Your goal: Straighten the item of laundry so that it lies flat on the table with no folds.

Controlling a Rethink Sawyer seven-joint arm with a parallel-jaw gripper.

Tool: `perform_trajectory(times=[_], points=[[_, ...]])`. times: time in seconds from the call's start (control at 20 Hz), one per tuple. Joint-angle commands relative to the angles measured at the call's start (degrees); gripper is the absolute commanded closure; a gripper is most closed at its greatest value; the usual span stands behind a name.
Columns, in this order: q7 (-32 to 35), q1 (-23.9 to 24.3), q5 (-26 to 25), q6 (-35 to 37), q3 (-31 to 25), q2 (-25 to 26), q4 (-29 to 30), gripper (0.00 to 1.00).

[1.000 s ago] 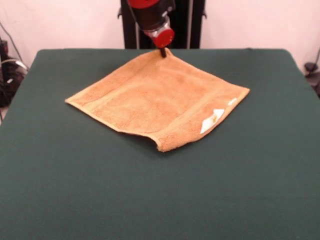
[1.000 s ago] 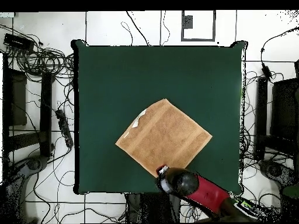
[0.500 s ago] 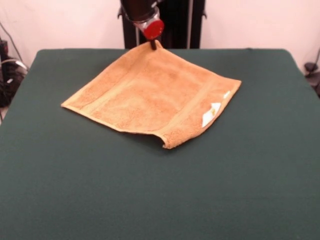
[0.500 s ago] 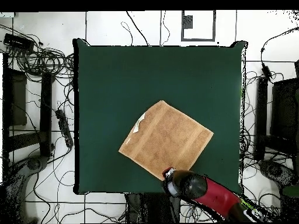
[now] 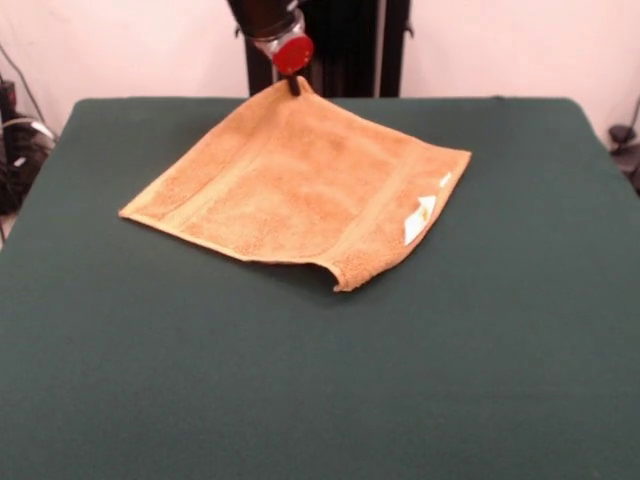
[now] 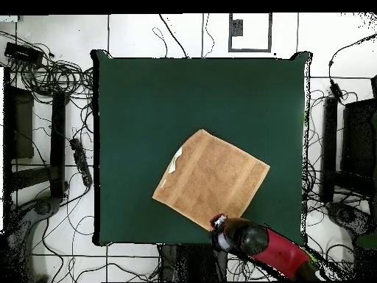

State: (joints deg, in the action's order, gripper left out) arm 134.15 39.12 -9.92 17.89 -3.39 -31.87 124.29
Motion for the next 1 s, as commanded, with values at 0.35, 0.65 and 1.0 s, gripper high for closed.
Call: perform_trajectory(times=[0.35, 0.65, 1.0], points=[[-5.11, 3.05, -3.4, 8.81, -4.61, 0.15, -5.94, 1.0], [-6.8, 5.5, -5.44, 11.11, -5.4, -0.36, -6.85, 1.0], [-9.72, 9.0, -8.05, 14.84, -7.02, -0.58, -8.77, 1.0]])
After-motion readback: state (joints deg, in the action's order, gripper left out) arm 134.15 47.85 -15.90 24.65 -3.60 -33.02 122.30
